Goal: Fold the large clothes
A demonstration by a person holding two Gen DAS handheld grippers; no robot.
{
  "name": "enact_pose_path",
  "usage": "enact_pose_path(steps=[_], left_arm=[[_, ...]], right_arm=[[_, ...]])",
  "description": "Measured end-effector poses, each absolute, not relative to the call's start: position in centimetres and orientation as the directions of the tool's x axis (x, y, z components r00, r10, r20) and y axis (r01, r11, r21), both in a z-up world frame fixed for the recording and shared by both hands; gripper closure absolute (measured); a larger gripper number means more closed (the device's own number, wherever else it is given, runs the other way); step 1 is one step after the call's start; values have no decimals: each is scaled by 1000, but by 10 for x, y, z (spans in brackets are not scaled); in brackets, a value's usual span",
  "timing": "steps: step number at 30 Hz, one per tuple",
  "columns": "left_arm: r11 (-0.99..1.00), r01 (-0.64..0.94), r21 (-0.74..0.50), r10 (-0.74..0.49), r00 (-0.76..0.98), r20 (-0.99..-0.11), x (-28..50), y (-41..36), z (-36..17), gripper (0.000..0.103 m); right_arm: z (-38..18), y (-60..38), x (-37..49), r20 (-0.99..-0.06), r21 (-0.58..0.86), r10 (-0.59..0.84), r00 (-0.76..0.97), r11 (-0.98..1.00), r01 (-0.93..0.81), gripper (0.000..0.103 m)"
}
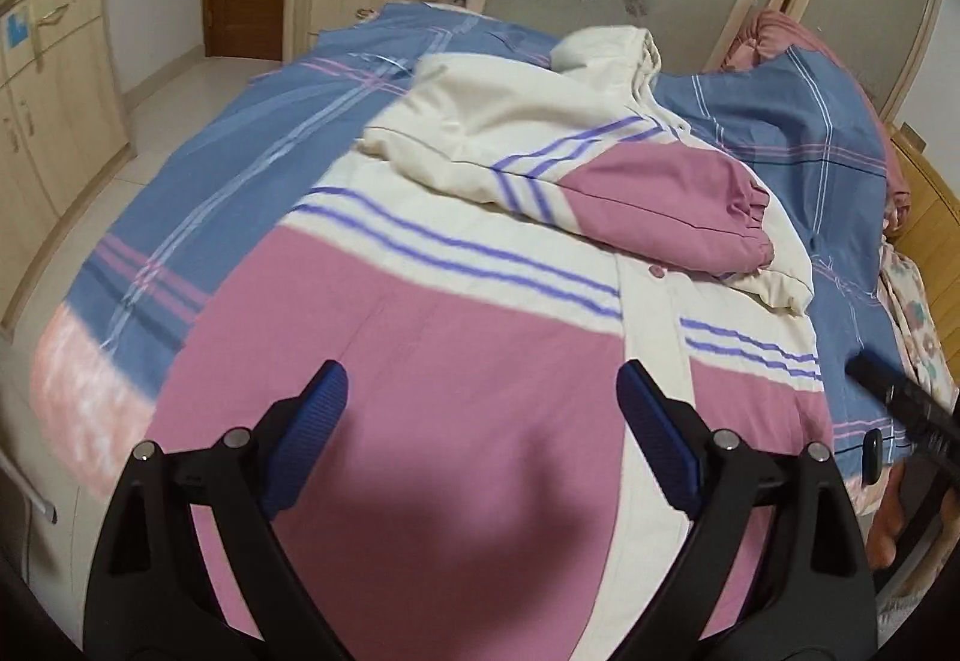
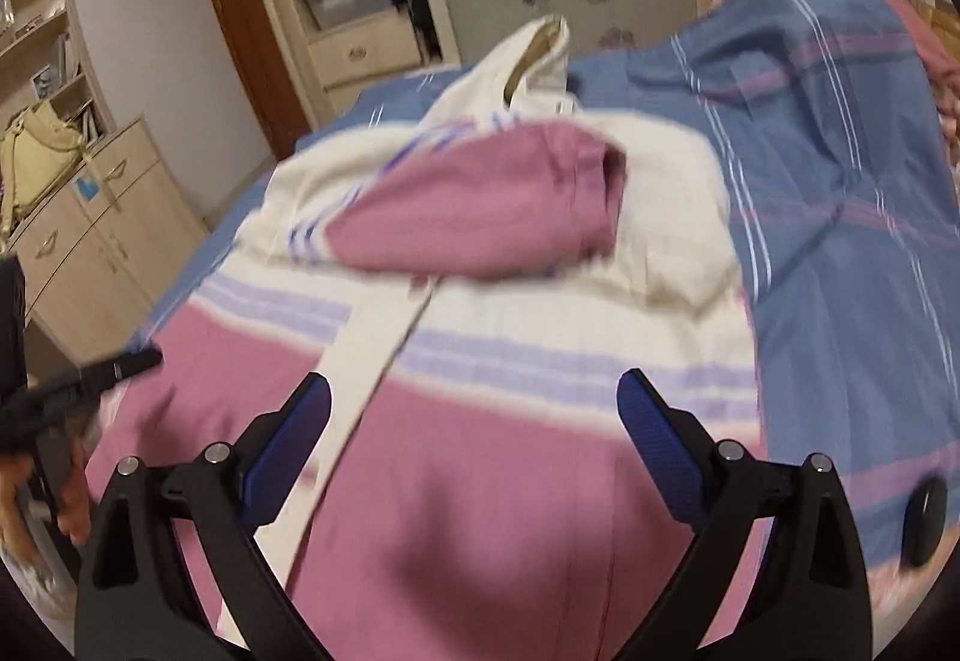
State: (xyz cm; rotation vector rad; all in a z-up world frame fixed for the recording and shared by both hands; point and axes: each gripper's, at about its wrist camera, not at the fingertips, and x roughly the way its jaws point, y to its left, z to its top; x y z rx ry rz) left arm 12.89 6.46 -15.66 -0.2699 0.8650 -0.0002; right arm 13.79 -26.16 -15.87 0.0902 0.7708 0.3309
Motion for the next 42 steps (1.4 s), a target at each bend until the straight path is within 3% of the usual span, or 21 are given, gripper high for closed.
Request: enact_pose_path(steps=[4, 7, 9, 12, 16, 19, 22, 24, 26, 28, 31, 35, 39, 42], left_arm=[[959, -164, -233, -97, 581, -808, 168, 59, -180, 11], [934, -206, -293, -117, 597, -793, 188, 61, -178, 11], [923, -195, -331, -144, 623, -769, 204, 59, -170, 11], [930, -168, -327, -148, 644, -751, 241, 56, -155, 9], [952, -142, -271, -112, 662, -741, 300, 56, -145, 9], [964, -118, -238, -106, 649, -754, 350, 54, -154, 9], [979, -186, -87, 30, 549, -835, 401, 62, -194, 8], [954, -243, -175, -18, 538, -843, 412, 85, -218, 7], [948, -245, -203, -28, 570, -821, 405, 87, -216, 7], [956, -237, -175, 3, 603, -798, 392, 78, -203, 7], [923, -257, -286, -65, 630, -774, 370, 80, -190, 7], [849, -297, -438, -143, 668, -730, 347, 82, -174, 4], [910, -213, -357, -159, 615, -772, 339, 68, -173, 3], [906, -197, -375, -175, 631, -756, 330, 75, -169, 3]], right_arm=[[-139, -241, 212, -665, 245, 348, 661, 938, -246, 6], [-142, -218, 267, -700, 227, 337, 630, 941, -251, 5], [-166, -201, 305, -771, 142, 261, 580, 959, -244, 5], [-243, -189, 354, -925, 71, 148, 351, 972, -223, 3], [-216, -189, 338, -883, 54, 201, 424, 941, -333, 3], [-169, -200, 330, -778, 118, 317, 543, 922, -369, 3], [-158, -205, 353, -751, 59, 249, 612, 948, -313, 3], [-195, -209, 390, -862, 31, 168, 477, 959, -283, 3], [-214, -213, 404, -903, 77, 194, 384, 951, -300, 3], [-192, -216, 401, -870, 119, 253, 422, 941, -317, 4], [-135, -226, 405, -729, 320, 471, 497, 876, -361, 3], [-100, -207, 471, -731, 217, 346, 588, 935, -281, 1], [-123, -192, 559, -815, 158, 216, 537, 976, -152, 1], [-156, -184, 608, -853, 175, 190, 486, 982, -77, 1]])
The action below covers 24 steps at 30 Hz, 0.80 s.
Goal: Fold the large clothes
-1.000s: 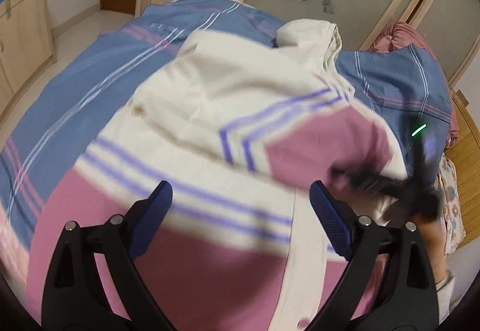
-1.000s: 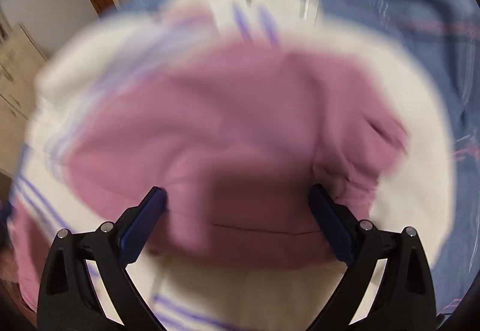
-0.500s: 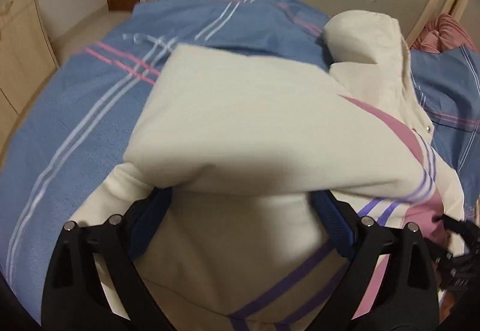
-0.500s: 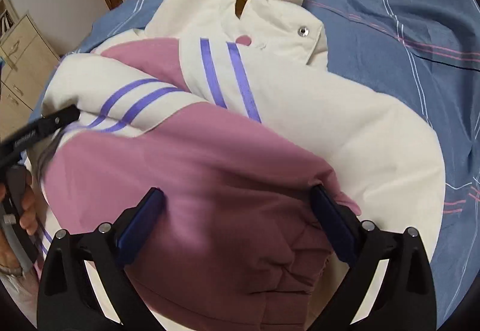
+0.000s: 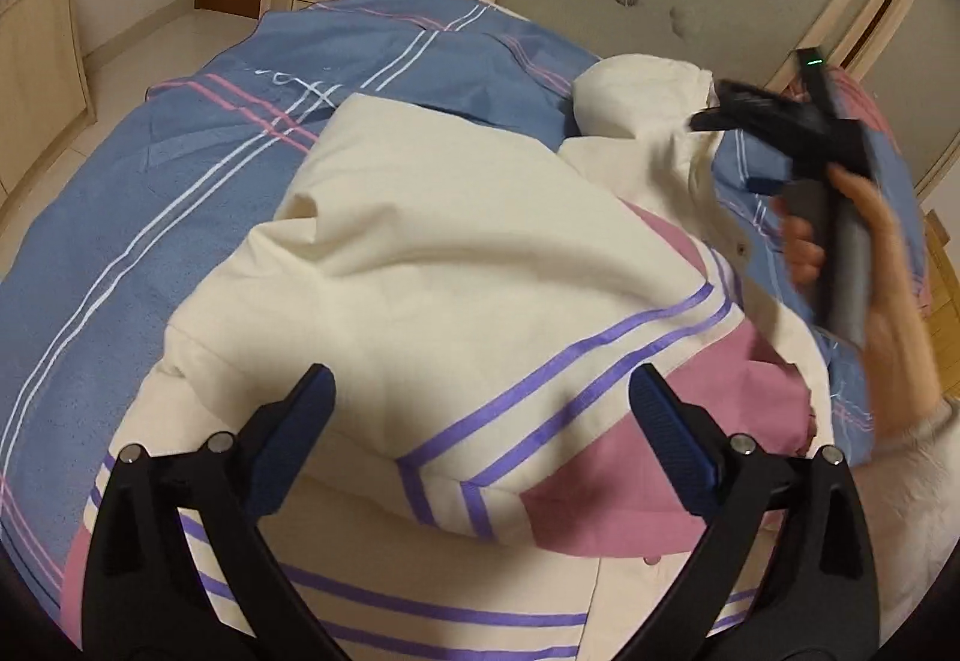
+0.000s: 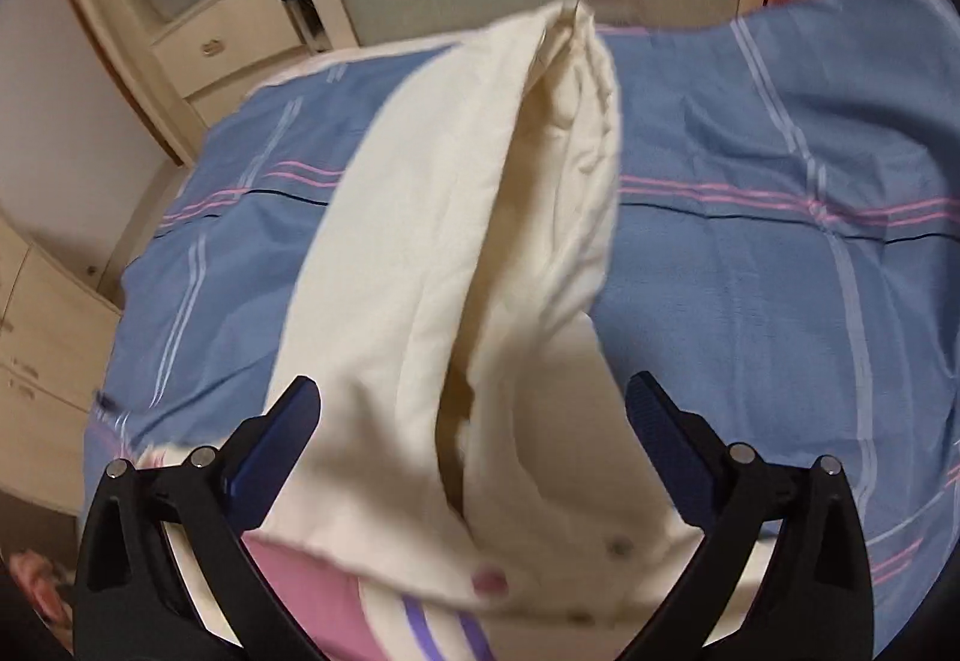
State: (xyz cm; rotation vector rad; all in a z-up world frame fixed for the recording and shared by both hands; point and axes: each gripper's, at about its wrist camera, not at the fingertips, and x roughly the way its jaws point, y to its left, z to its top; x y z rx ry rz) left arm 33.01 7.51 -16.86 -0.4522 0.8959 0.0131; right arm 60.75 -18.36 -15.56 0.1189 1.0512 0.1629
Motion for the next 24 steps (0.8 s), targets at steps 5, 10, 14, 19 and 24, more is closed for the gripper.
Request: enact_pose_path(steps=[5, 10, 14, 19, 24], left_arm=[[883, -242, -403, -167, 640, -750, 329, 92, -174, 3], [851, -252, -460, -208, 642, -737, 328, 103, -179, 3], [841, -268, -470, -201, 652, -731, 322, 117, -175, 3], [804, -324, -498, -156, 694, -703, 305, 147, -163, 3], [789, -339, -512, -138, 714, -686, 290, 166, -153, 3]], right_arm=[[-180, -167, 623, -849, 181, 165, 502, 983, -17, 35], [-153, -166, 589, -768, 227, 229, 598, 971, -81, 98], [-102, -166, 474, -566, 168, 399, 721, 913, -372, 98], [-122, -160, 305, -580, -173, 448, 681, 749, -639, 96], [-164, -212, 218, -624, -154, 395, 674, 783, -602, 23]])
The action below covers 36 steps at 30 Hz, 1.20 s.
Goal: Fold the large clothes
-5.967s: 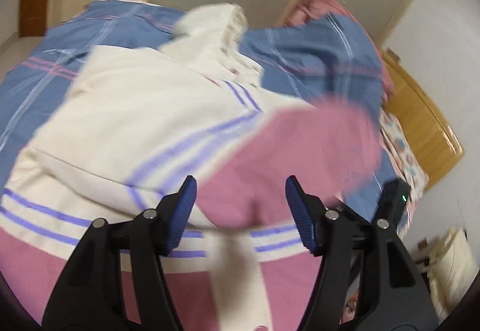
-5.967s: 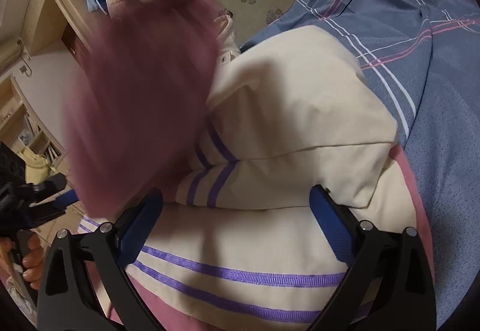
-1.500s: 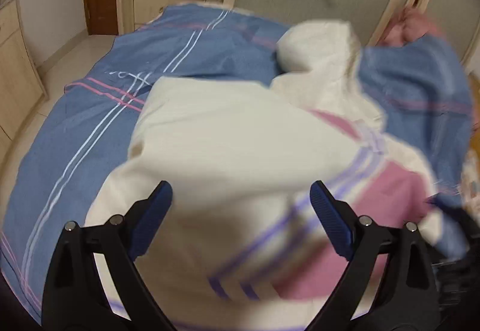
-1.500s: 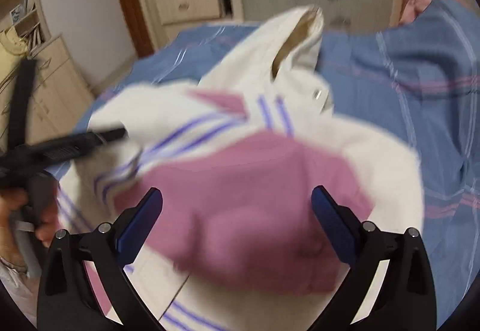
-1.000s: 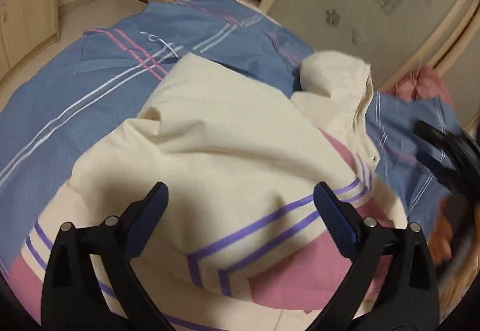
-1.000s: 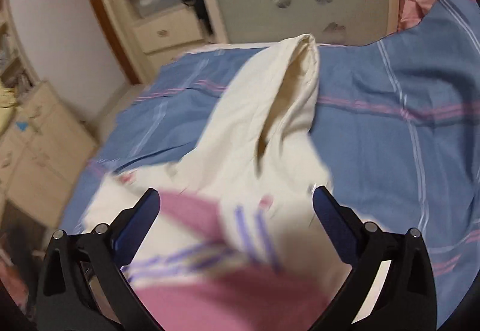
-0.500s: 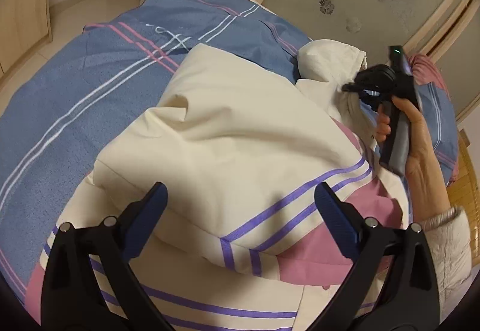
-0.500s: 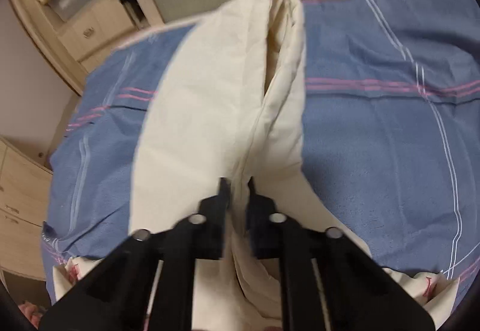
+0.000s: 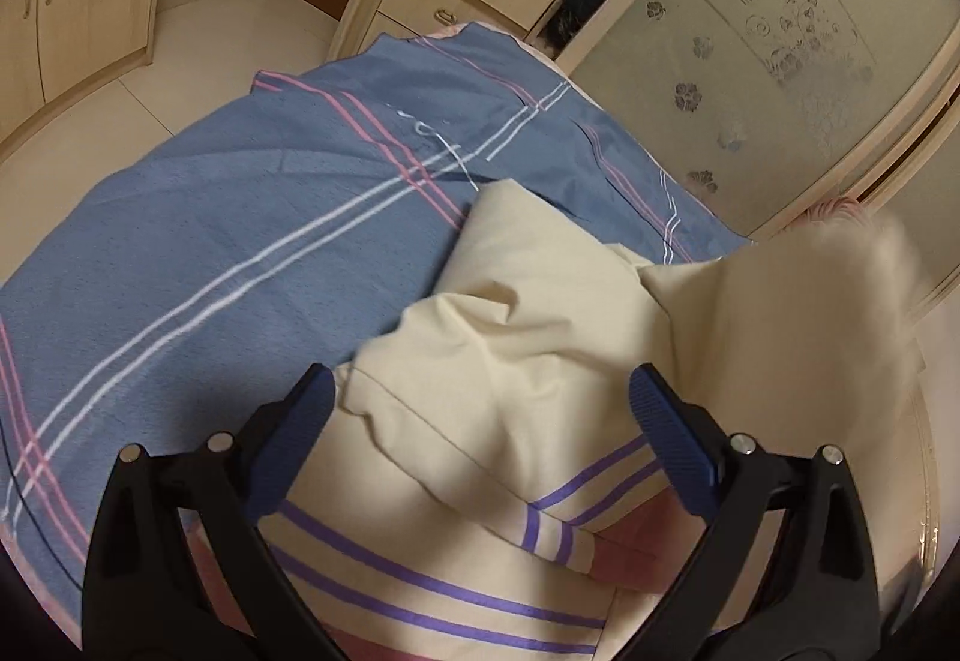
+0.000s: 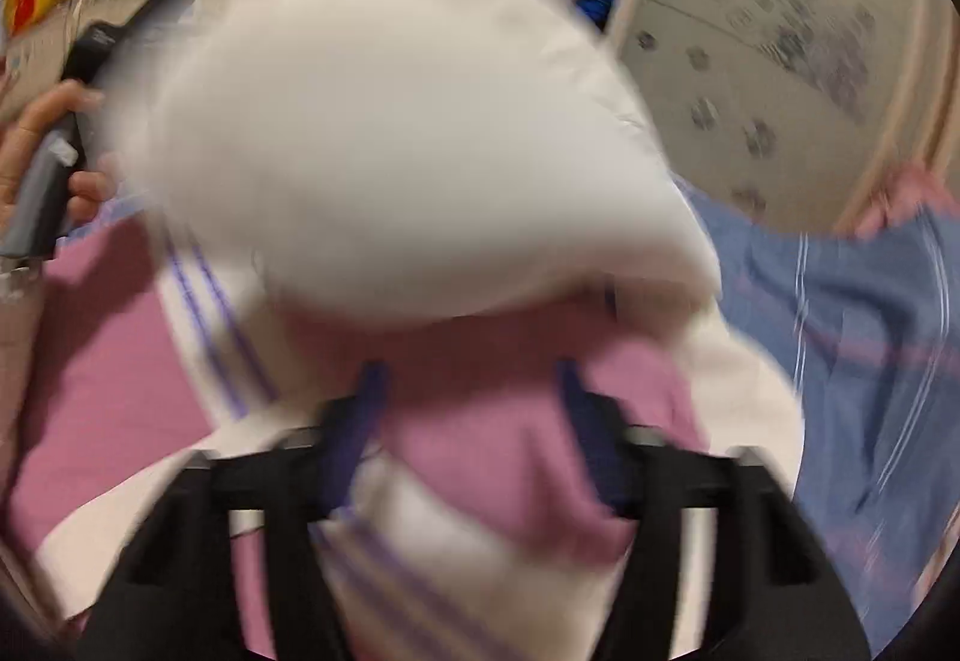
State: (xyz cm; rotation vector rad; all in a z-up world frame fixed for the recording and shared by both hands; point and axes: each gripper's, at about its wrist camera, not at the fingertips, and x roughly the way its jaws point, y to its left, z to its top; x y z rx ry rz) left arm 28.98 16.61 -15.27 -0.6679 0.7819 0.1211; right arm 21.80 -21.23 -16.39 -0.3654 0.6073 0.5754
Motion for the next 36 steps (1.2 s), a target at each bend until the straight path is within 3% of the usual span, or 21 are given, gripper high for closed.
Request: enact_pose_path(steps=[5, 6, 8, 11, 15, 17, 21, 23, 24, 25, 27, 28, 29, 30, 33, 36], left_arm=[[799, -318, -510, -111, 757, -645, 276, 163, -137, 3], [817, -275, -507, -136, 762, -633, 278, 154, -133, 3], [870, -156, -467, -188, 772, -608, 282, 124, -125, 3], [921, -33, -389, -214, 791, -574, 286, 79, -118, 4], [956, -30, -293, -198, 672, -713, 312, 48, -156, 11], [955, -127, -267, -146, 583, -799, 331, 58, -189, 12], [935, -135, -327, -205, 547, -812, 337, 72, -202, 12], [949, -127, -289, -173, 556, -813, 334, 69, -196, 11], [954, -123, -275, -164, 555, -816, 333, 68, -195, 11], [958, -118, -263, -157, 553, -818, 333, 66, -194, 11], [961, -111, -255, -153, 554, -819, 332, 66, -192, 11], [962, -103, -251, -152, 562, -813, 332, 64, -189, 11], [965, -97, -244, -145, 575, -805, 329, 63, -186, 11], [968, -98, -230, -129, 591, -796, 327, 64, -182, 11], [971, -95, -220, -121, 600, -791, 321, 68, -177, 11], [973, -95, -212, -115, 598, -793, 319, 64, -176, 11]], right_arm=[[-147, -242, 218, -593, 0, 381, 709, 881, -474, 23], [-138, -240, 224, -573, 32, 390, 721, 889, -456, 26], [-126, -228, 233, -547, 78, 409, 731, 894, -442, 46], [-118, -201, 258, -539, 136, 451, 711, 880, -455, 58], [-161, -164, 299, -710, 113, 369, 600, 900, -420, 66], [-196, -151, 308, -800, 66, 297, 521, 908, -415, 66], [-186, -153, 286, -756, 50, 350, 553, 874, -484, 63], [-157, -164, 282, -693, 139, 428, 580, 869, -476, 46], [-138, -170, 283, -646, 170, 452, 615, 871, -462, 29], [-126, -172, 286, -615, 187, 462, 639, 873, -451, 25], [-102, -169, 303, -596, 237, 479, 645, 872, -429, 25], [-96, -167, 313, -597, 256, 477, 645, 875, -411, 34], [-91, -162, 324, -598, 257, 465, 653, 883, -394, 53], [-89, -154, 337, -611, 231, 433, 663, 898, -374, 58], [-102, -132, 370, -651, 215, 378, 658, 923, -318, 66], [-122, -104, 409, -687, 247, 416, 596, 905, -346, 66]])
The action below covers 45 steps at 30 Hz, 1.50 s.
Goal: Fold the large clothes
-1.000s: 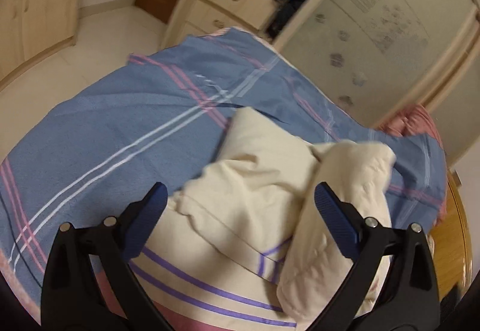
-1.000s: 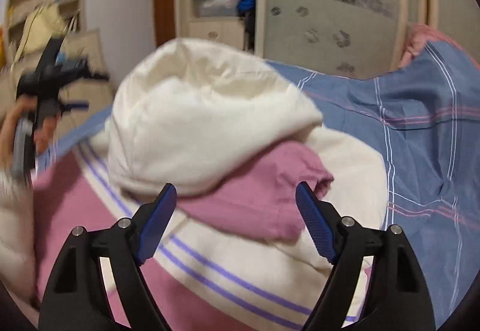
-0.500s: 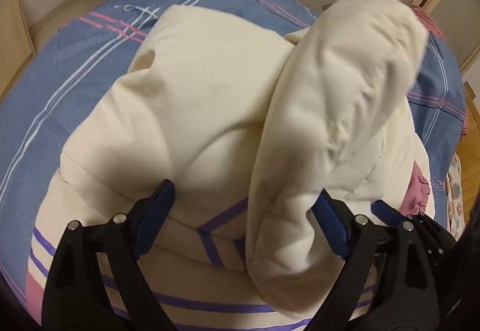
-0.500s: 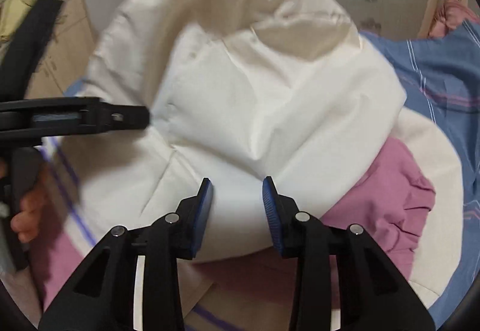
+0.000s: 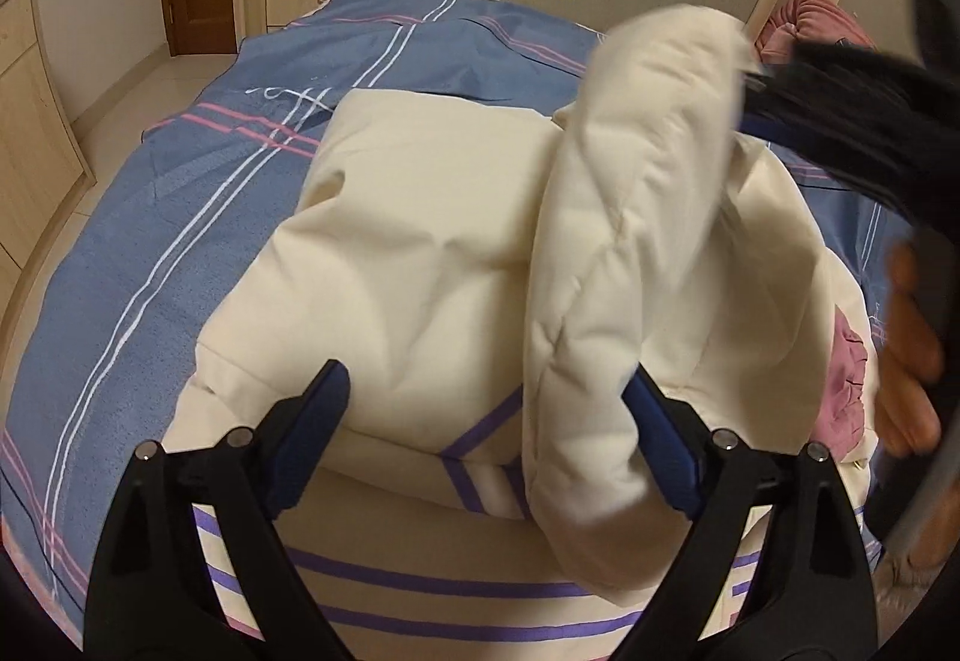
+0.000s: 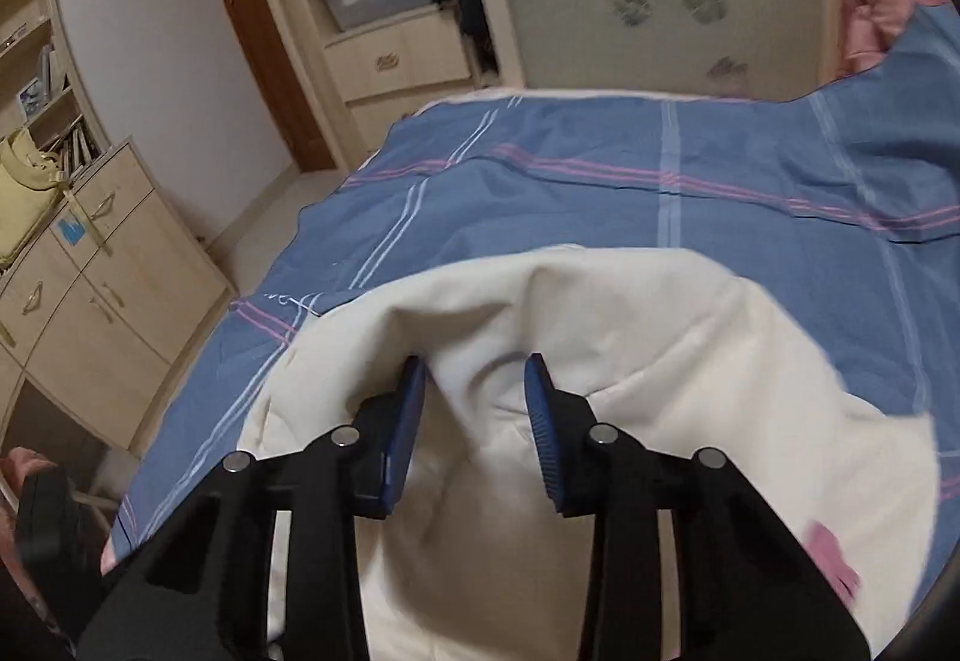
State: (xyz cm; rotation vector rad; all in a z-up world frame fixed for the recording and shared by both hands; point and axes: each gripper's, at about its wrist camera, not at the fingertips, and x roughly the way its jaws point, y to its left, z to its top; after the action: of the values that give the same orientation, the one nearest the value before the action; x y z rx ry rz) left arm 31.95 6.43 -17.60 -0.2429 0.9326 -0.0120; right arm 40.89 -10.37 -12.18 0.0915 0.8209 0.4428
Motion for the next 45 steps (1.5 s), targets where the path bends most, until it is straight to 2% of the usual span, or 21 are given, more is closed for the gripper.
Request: enact_pose_path(steps=[5, 7, 10, 12, 14, 16, 20, 24, 27, 30, 34, 40, 43, 45], left_arm=[[967, -124, -224, -102, 619, -779, 316, 75, -170, 11], [960, -132, -246, -109, 637, -763, 313, 80, -167, 11], [957, -114, -268, -121, 683, -720, 307, 82, -158, 11], [955, -82, -285, -129, 750, -648, 299, 80, -143, 11], [955, -33, -295, -154, 794, -588, 289, 74, -132, 11], [957, 15, -289, -184, 803, -567, 287, 65, -128, 10], [964, 93, -250, -234, 749, -621, 300, 42, -140, 10], [965, 123, -232, -256, 635, -729, 320, 23, -170, 7], [978, 67, -198, -202, 545, -814, 333, 21, -194, 7], [972, 86, -218, -225, 600, -768, 324, 27, -176, 7], [949, 91, -301, -286, 651, -703, 317, 43, -160, 7], [970, -2, -241, -200, 550, -811, 336, 36, -200, 5], [979, 0, -206, -173, 545, -820, 341, 33, -202, 5], [971, 28, -237, -208, 581, -786, 332, 36, -183, 5]], right_arm=[[-182, -46, 445, -798, 133, 318, 511, 921, -366, 66], [-190, -42, 444, -798, 107, 300, 523, 924, -367, 66], [-174, -59, 430, -761, 185, 381, 525, 903, -387, 66], [-149, -83, 408, -688, 270, 473, 550, 871, -411, 66], [-126, -107, 382, -606, 265, 486, 630, 870, -415, 66], [-114, -126, 361, -581, 223, 442, 684, 894, -388, 66], [-134, -153, 349, -654, 190, 363, 663, 928, -320, 66], [-186, -154, 356, -746, 98, 266, 611, 951, -294, 66], [-194, -156, 356, -737, 113, 276, 616, 950, -291, 66], [-175, -164, 341, -683, 204, 358, 636, 930, -305, 66], [-156, -174, 307, -615, 186, 351, 706, 935, -303, 66], [-204, -161, 319, -748, 54, 235, 621, 954, -296, 65], [-205, -160, 314, -744, 50, 230, 628, 956, -291, 65], [-188, -169, 293, -719, 100, 282, 636, 947, -306, 64]])
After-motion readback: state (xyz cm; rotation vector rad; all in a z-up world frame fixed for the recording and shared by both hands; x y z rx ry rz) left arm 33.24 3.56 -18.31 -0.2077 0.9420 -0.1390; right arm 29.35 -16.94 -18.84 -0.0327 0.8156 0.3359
